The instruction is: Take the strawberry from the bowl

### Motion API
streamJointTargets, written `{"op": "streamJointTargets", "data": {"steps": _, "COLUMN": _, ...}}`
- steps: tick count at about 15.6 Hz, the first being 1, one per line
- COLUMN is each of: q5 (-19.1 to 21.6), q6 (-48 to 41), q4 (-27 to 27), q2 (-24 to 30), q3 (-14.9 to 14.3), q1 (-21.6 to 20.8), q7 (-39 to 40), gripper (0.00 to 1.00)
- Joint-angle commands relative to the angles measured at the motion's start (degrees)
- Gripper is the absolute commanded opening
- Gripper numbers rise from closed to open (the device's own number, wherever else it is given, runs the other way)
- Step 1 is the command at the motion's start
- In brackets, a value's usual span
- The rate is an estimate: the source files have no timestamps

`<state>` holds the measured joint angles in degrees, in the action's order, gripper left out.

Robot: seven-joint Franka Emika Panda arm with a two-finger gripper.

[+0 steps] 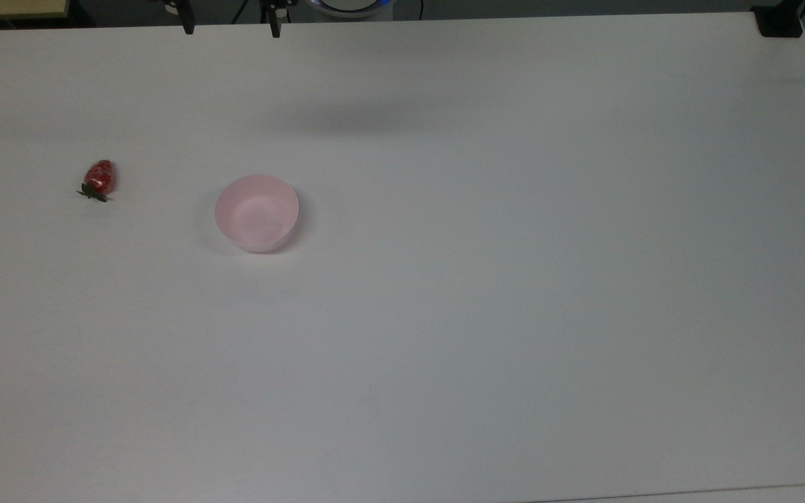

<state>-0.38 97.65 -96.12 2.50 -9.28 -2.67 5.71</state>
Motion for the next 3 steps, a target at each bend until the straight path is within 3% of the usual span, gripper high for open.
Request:
{"op": "streamJointTargets", "data": {"steps": 1, "q5": 1.44, "q6": 1.32, "q4": -0.99, "q2": 0.67, "q3": 0.23, "q1": 0.12, "q7": -2.11, "gripper": 1.0}}
{"op": "streamJointTargets", "data": {"steps": 3, "q5": 1.44, "q6": 1.14, "q4": -0.99, "q2": 0.67, "q3": 0.32, "q1": 0.12, "q7": -2.02, "gripper": 1.0}}
